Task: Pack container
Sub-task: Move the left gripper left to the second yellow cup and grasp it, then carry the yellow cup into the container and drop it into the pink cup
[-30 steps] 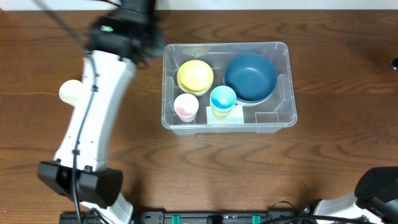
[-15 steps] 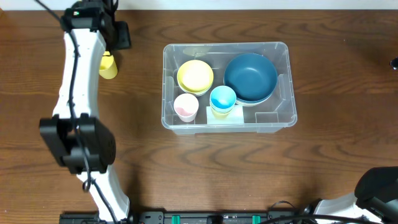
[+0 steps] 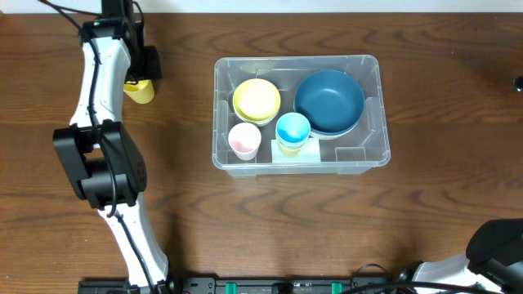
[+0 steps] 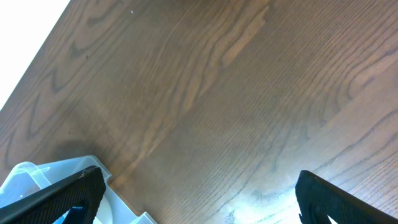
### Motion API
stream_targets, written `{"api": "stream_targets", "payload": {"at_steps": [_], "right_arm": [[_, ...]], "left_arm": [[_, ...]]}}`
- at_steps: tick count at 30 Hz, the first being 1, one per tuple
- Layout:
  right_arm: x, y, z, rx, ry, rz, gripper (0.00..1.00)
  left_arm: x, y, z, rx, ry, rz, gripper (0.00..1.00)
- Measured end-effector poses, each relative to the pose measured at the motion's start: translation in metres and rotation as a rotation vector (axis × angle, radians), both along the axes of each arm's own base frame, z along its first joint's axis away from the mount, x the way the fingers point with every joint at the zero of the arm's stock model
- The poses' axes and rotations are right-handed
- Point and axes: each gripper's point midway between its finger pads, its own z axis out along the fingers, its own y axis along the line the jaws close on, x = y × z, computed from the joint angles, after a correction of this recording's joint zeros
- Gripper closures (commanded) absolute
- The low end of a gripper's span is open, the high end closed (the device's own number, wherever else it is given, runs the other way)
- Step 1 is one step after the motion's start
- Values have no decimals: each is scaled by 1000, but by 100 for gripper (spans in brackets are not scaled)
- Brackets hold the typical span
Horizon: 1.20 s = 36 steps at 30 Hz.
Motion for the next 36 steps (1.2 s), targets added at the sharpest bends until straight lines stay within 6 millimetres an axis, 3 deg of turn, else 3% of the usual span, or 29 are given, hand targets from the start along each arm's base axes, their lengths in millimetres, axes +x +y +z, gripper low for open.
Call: {"api": "stream_targets", "payload": {"at_steps": [3, 8, 13, 22, 25, 29, 32, 36], "right_arm": [[0, 0, 0, 0, 0, 0, 1], [0, 0, 0, 0, 0, 0, 1], [0, 0, 0, 0, 0, 0, 1], [0, 0, 0, 0, 0, 0, 1], [0, 0, 0, 0, 0, 0, 1], [0, 0, 0, 0, 0, 0, 1], [0, 0, 0, 0, 0, 0, 1], [0, 0, 0, 0, 0, 0, 1]], "left_arm": [[-2, -4, -11, -20, 22, -4, 60], [-6, -12, -48, -38, 101, -18, 69], [-15, -15, -71, -55, 160, -20, 94], [-24, -19, -63, -71, 181, 18, 94], [-24, -25, -34, -72, 136, 31, 94], [-29, -47, 39, -75, 10, 10, 94], [-51, -84, 106, -85, -94, -63, 94], [-93, -142, 165, -110, -164, -201, 96]]}}
